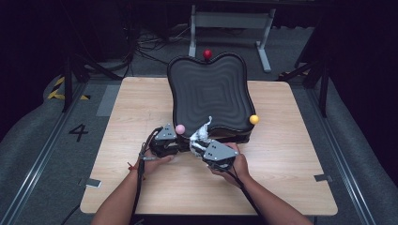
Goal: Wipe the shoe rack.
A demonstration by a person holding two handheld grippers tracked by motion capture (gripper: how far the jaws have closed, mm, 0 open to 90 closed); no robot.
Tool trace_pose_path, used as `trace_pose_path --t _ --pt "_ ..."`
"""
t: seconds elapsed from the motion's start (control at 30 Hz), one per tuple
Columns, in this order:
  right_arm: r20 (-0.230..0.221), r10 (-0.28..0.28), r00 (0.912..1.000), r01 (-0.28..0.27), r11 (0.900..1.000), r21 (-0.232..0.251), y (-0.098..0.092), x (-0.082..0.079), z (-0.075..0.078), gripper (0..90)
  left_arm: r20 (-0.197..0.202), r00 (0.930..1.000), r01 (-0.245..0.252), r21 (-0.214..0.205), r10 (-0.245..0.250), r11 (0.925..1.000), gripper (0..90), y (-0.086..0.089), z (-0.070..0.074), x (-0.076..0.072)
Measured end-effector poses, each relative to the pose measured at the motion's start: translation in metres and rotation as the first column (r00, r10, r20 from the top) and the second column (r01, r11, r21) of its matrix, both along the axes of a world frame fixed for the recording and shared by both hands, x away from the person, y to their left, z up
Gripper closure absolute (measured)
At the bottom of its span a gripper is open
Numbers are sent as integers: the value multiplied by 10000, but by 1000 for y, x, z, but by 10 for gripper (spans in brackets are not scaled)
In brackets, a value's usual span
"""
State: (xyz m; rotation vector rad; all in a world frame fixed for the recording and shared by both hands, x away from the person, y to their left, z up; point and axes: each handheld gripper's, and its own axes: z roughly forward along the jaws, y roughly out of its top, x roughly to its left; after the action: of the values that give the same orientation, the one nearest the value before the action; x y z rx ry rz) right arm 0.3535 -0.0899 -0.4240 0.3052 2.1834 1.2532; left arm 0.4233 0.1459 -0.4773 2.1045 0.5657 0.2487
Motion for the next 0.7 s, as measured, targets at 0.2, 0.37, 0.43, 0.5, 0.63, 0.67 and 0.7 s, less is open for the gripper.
trace_pose_path --t 0.2,0.37,0.43,0.5,0.63,0.67,0.7 --pt "-48 -660 9978 661 9976 208 -24 6 5 809 -22 10000 0 -13 0 10000 744 0 0 0" --pt "-113 -1439 9895 1442 9889 343 -43 14 7 809 -29 10000 -10 -8 10 10000 744 0 0 0" --pt "-197 -1686 9855 1692 9848 380 -48 16 7 809 -31 10000 -11 -12 11 10000 744 0 0 0" --pt "-148 -1804 9835 1808 9829 335 -49 16 6 810 -30 10000 -11 -9 11 10000 744 0 0 0" --pt "-149 -2227 9748 2231 9743 315 -60 17 6 809 -38 10000 4 -17 -4 10000 744 0 0 0" --pt "-149 -2227 9748 2231 9743 315 -60 17 6 809 -8 10000 22 10 -22 10000 744 0 0 0" --pt "-120 -2379 9712 2382 9707 331 -65 17 7 810 -9 10000 34 9 -34 10000 744 0 0 0"
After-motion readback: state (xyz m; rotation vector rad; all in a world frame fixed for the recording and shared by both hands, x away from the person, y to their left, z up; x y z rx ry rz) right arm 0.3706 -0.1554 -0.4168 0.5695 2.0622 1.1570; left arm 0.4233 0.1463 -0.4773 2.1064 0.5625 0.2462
